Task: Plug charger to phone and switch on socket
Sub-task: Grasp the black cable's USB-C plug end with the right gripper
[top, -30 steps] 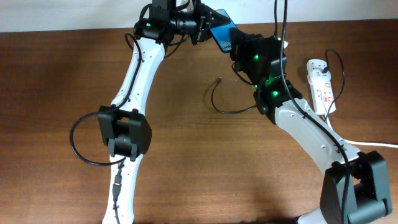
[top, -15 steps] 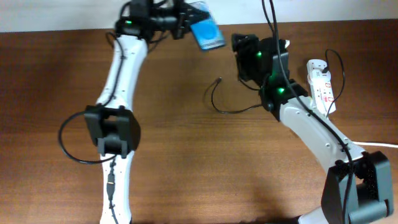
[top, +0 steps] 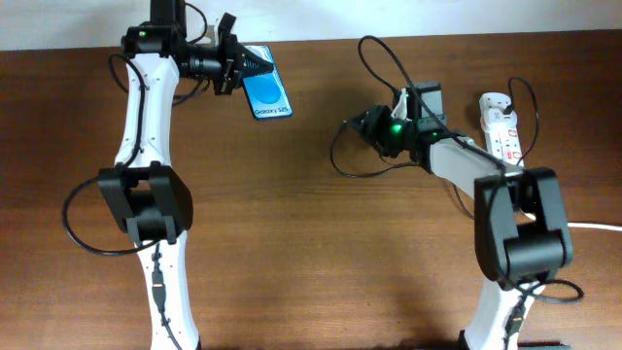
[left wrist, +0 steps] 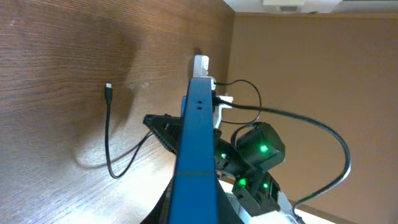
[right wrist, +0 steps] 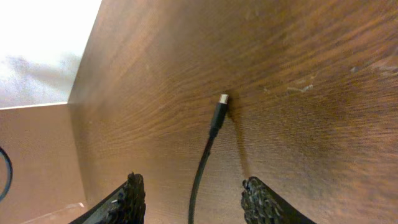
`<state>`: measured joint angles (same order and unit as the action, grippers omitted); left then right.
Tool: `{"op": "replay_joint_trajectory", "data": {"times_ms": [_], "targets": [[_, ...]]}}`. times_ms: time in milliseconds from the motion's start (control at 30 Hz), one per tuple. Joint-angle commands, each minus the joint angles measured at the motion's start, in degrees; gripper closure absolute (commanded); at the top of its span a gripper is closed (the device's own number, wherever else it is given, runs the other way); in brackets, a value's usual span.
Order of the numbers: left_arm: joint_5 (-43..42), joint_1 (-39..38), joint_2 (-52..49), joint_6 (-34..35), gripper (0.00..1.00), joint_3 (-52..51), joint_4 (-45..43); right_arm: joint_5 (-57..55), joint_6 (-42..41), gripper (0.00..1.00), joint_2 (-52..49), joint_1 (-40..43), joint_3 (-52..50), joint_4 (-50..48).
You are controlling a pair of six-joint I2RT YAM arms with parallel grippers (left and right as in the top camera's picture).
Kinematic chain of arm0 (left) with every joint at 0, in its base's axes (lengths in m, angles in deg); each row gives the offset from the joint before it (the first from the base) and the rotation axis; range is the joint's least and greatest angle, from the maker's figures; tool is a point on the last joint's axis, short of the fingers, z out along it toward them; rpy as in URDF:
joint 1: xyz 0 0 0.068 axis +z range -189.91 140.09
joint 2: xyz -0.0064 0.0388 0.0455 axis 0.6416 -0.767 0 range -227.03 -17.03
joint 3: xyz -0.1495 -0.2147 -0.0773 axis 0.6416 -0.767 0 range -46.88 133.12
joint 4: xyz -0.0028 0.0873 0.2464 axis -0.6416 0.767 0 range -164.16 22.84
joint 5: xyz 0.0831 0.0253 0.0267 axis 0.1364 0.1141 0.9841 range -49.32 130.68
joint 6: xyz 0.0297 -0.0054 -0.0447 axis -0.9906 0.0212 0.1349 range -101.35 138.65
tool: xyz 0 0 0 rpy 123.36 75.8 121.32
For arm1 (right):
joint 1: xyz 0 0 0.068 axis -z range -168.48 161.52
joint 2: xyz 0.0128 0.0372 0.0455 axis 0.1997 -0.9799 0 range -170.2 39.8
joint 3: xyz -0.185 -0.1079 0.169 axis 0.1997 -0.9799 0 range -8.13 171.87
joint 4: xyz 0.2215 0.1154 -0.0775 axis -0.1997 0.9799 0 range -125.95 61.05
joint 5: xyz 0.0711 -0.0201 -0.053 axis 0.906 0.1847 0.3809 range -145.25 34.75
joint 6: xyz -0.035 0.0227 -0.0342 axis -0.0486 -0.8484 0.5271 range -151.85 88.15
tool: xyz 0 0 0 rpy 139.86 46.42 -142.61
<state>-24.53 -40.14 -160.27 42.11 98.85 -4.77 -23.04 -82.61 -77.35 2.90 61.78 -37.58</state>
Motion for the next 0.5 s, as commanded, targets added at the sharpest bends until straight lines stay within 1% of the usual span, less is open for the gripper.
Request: {"op": "replay_joint_trajectory", "data": {"times_ms": [0,67,133,200,267,300,467], "targets": [[0.70,0.02,0.42,-1.27,1.00,0.52,0.42,2.99,-3.34,0.52,-4.37,-1.38,0.17,-2.54],[0.68,-0.04,0.42,-1.27,1.00,0.52,0.42,2.36,-5.57,0.53,-6.78,-2.49,0.17,-4.72],[0.50,-0.04,0.42,-1.27,1.00,0.52,0.46,1.57,-5.79,0.54,-8.66,-3.67,0.17,-7.61],[0.52,-0.13,0.42,-1.27,1.00,0.52,1.03,-0.81,-8.48,0.53,-9.84,-4.90,0.17,-9.94],[0.50,-0.13,0.42,-1.29,1.00,0.52,1.42,-4.37,-8.72,0.57,-9.92,-5.99,0.17,-10.25],[0.52,-0.15,0.42,-1.29,1.00,0.52,2.05,-6.45,-8.70,0.60,-9.92,-6.27,0.17,-10.27],[0.55,-0.48,0.42,-1.29,1.00,0.52,2.29,-9.40,-8.70,0.64,-9.99,-6.40,0.17,-13.38]]}}
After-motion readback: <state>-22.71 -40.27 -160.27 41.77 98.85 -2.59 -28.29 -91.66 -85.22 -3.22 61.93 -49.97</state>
